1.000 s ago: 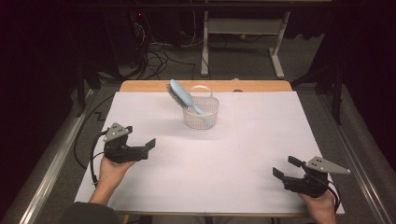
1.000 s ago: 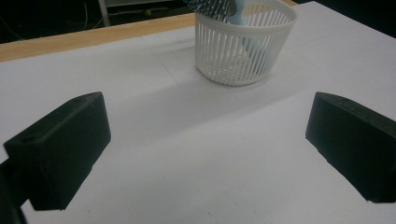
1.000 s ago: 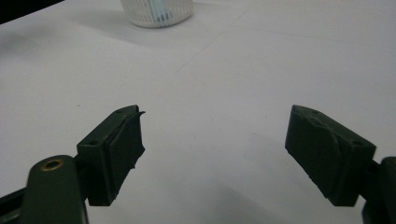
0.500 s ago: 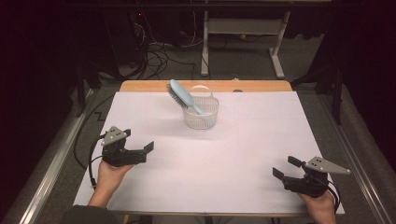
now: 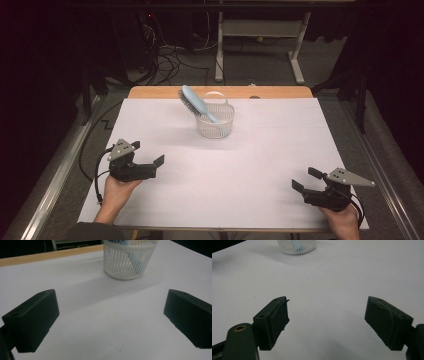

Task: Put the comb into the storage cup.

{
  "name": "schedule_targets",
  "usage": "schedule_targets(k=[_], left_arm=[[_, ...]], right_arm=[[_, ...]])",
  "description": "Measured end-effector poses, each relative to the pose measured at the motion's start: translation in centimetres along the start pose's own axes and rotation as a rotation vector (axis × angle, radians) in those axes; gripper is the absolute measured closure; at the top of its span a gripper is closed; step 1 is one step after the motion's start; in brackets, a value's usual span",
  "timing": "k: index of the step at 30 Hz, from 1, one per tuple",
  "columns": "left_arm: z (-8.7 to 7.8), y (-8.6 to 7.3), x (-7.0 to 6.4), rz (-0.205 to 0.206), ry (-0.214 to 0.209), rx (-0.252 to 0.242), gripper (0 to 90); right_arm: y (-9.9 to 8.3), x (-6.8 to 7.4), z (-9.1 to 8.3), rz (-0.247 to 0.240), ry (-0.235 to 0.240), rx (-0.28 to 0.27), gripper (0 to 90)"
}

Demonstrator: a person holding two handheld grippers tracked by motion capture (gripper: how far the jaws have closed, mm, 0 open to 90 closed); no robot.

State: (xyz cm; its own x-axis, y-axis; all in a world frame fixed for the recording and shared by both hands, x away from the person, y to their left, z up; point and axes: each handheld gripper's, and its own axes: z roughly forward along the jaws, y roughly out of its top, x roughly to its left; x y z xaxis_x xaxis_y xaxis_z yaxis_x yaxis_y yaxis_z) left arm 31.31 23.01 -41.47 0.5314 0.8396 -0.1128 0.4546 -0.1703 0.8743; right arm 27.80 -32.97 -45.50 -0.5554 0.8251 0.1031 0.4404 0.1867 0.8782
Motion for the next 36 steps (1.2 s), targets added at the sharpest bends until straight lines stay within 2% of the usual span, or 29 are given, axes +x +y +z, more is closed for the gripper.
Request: schedule_targets(k=[16, 36], left_arm=[[-0.2, -0.9, -0.1, -0.003, 0.005, -0.012, 0.0], [-0.1, -1.9, -0.1, -0.014, 0.003, -0.002, 0.0]], right_arm=[[0.0, 0.0, 0.0, -0.001, -0.001, 0.000, 19.9], [0.0, 0.0, 0.0, 0.001, 0.000, 0.001, 19.8]])
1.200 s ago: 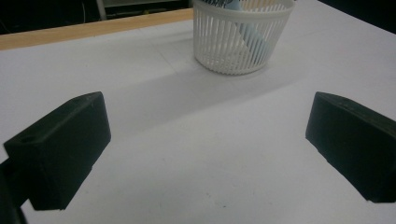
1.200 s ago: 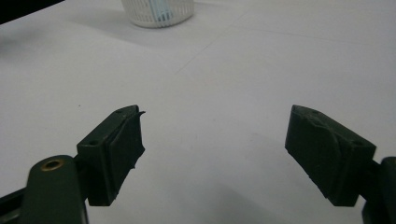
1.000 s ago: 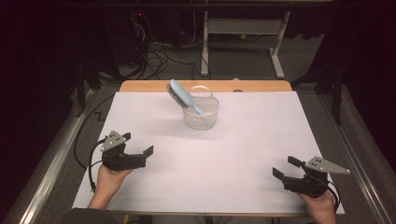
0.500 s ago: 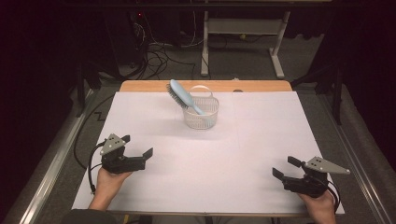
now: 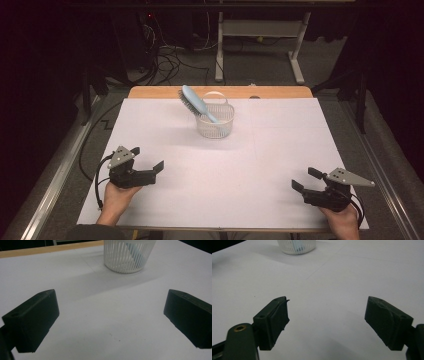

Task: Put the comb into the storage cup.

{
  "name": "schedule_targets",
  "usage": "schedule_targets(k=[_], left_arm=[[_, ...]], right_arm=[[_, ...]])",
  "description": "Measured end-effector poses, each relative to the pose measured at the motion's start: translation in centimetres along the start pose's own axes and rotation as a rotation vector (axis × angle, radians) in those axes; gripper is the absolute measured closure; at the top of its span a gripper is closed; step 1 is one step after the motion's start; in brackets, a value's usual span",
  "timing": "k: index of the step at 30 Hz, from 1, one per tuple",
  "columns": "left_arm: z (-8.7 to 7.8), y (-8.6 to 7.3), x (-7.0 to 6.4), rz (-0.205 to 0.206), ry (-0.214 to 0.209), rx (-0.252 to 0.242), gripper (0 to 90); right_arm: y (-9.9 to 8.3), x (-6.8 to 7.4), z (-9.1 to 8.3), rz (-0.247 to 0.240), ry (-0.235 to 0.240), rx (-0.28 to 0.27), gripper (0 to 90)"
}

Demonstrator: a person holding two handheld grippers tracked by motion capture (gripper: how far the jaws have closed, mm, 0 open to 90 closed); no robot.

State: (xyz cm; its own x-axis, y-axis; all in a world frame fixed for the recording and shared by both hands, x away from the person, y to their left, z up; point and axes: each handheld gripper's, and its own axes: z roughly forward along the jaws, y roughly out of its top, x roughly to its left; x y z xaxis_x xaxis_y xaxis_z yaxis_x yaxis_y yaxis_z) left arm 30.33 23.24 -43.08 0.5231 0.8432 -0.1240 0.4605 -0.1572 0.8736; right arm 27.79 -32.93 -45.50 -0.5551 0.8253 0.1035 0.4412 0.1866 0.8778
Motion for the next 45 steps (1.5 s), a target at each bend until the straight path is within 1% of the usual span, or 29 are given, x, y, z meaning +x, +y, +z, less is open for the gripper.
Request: schedule_targets(k=[6, 19, 35, 45], left_arm=[[0.1, -0.5, 0.1, -0.013, -0.001, 0.009, 0.0], [0.0, -1.3, 0.3, -0.037, -0.001, -0.001, 0.0], [-0.1, -2.1, 0.2, -0.053, 0.008, -0.003, 0.0], [-0.1, -2.6, 0.2, -0.072, 0.005, -0.006, 0.0]], right_arm=[[0.0, -0.1, 0.0, 0.002, 0.001, -0.001, 19.8], [0.0, -0.1, 0.0, 0.002, 0.000, 0.000, 19.8], [0.0, -0.1, 0.0, 0.001, 0.000, -0.002, 19.8], [0.0, 0.0, -0.1, -0.002, 0.001, 0.001, 19.8]])
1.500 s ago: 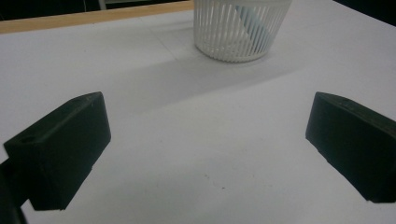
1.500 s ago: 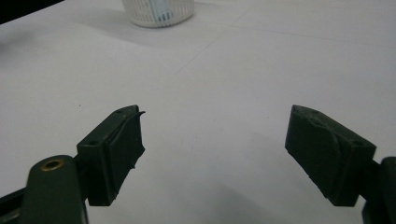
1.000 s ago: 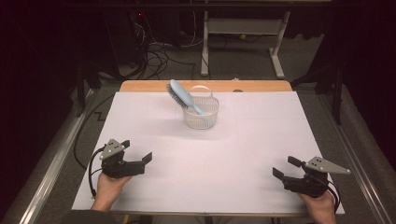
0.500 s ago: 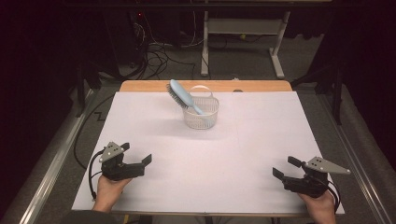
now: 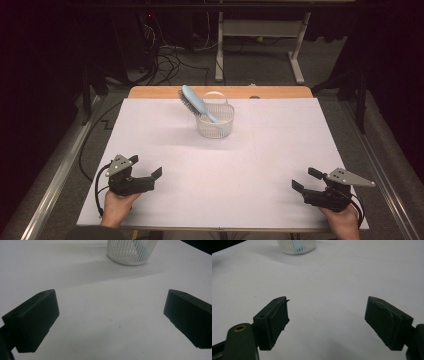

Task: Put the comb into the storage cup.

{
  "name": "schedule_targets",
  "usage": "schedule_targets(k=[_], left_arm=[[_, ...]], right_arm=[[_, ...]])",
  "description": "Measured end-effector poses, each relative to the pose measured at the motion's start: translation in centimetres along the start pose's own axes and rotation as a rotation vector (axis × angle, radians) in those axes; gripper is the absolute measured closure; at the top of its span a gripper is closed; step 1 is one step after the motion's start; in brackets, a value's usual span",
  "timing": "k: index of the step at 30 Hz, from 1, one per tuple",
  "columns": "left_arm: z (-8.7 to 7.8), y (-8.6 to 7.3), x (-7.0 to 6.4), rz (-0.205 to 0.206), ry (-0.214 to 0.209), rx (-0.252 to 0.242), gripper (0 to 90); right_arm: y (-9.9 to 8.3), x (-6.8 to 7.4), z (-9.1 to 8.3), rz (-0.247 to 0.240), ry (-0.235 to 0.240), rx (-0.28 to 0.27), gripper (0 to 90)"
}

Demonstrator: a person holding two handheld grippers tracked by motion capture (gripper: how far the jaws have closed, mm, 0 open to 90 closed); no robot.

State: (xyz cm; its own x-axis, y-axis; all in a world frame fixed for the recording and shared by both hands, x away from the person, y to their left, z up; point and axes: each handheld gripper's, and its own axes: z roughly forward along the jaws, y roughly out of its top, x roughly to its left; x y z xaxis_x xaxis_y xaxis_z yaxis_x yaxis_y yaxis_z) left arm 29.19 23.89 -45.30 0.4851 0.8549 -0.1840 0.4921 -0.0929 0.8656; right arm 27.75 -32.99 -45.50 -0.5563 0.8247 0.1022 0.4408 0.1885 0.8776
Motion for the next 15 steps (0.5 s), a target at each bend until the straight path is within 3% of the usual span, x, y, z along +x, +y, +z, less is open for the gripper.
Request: schedule_targets(k=[15], left_arm=[[-0.24, -0.55, -0.01, -0.008, -0.002, -0.006, 0.0]], right_arm=[[-0.02, 0.13, -0.08, -0.001, 0.002, 0.000, 19.8]])
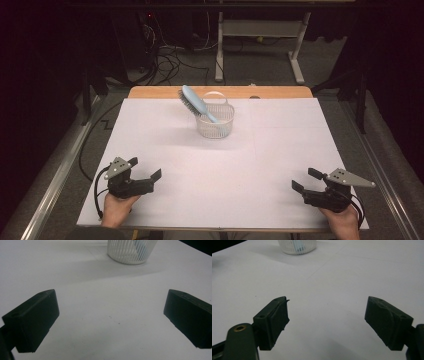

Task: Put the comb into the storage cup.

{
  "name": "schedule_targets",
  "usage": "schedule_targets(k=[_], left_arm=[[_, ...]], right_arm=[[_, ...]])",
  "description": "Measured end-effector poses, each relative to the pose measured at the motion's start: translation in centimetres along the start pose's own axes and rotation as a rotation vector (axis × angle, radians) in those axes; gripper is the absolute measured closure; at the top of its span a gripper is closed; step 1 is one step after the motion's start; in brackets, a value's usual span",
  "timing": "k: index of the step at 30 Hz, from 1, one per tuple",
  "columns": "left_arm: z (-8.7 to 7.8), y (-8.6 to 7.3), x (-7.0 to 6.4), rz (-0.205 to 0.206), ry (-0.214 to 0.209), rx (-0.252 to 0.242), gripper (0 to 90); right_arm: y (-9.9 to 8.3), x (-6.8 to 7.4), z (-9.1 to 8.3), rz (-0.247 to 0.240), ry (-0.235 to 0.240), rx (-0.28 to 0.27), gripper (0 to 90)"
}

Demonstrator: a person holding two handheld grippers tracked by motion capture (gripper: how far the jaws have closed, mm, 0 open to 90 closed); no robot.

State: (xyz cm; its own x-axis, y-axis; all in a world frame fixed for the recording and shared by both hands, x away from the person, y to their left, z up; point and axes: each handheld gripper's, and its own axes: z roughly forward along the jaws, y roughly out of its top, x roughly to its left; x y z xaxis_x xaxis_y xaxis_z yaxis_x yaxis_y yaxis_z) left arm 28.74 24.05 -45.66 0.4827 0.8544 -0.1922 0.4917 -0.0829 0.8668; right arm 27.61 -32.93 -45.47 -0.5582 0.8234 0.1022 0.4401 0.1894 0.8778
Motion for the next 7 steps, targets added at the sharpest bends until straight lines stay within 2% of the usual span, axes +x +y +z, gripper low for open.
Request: schedule_targets(k=[7], left_arm=[[0.05, -0.01, 0.03, -0.005, -0.003, 0.001, 0.0]], right_arm=[[-0.02, 0.03, -0.03, 0.002, 0.001, 0.000, 19.8]])
